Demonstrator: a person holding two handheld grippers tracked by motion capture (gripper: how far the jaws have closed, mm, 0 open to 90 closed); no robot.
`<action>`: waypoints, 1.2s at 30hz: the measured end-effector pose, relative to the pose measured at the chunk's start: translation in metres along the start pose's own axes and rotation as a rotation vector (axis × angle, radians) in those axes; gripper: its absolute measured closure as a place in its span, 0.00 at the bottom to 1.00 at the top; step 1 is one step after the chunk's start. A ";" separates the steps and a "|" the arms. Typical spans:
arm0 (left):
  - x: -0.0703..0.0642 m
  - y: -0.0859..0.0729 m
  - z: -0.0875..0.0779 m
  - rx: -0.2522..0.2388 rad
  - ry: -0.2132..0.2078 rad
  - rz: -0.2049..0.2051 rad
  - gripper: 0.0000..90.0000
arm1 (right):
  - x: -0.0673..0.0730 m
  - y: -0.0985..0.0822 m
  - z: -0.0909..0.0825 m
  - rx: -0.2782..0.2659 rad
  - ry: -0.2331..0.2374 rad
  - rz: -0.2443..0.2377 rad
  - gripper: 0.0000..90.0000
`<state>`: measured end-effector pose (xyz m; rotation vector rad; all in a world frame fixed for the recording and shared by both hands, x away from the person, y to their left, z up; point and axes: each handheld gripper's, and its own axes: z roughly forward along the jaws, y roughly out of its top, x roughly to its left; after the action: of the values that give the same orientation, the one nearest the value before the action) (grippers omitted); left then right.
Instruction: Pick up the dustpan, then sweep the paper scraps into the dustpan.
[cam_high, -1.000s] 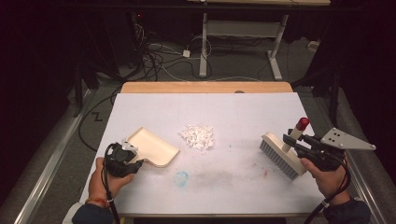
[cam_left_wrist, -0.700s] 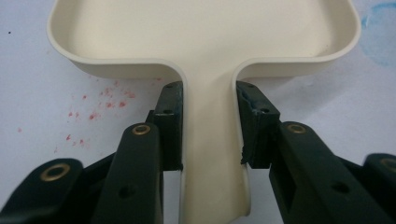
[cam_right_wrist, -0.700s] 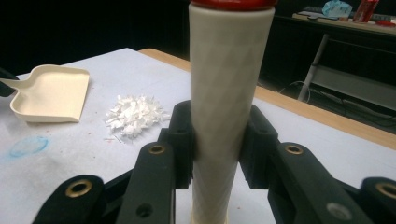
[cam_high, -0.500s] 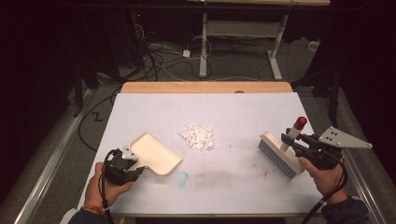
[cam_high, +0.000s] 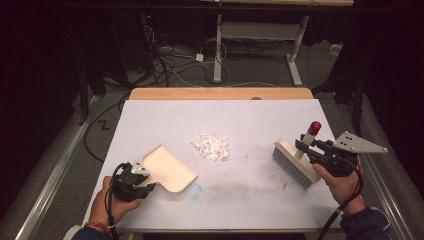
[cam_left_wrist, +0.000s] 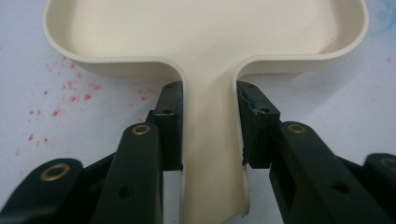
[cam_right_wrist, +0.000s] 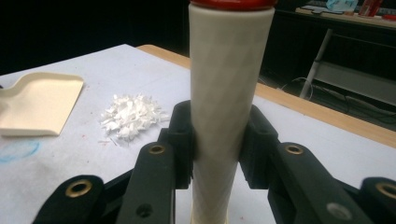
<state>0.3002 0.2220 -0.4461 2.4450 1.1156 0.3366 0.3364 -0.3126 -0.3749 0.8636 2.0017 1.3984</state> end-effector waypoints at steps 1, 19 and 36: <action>0.000 0.000 0.000 0.002 -0.001 0.001 0.71 | 0.000 0.001 0.002 -0.002 0.004 -0.003 0.78; -0.002 -0.001 0.009 0.035 -0.022 0.019 0.71 | -0.006 0.014 0.044 -0.009 -0.014 -0.011 0.78; -0.002 0.005 0.013 0.047 -0.030 0.033 0.71 | 0.009 0.053 0.128 -0.019 -0.024 -0.075 0.78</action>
<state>0.3075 0.2140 -0.4551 2.5037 1.0827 0.2859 0.4357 -0.2154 -0.3657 0.7848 1.9792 1.3566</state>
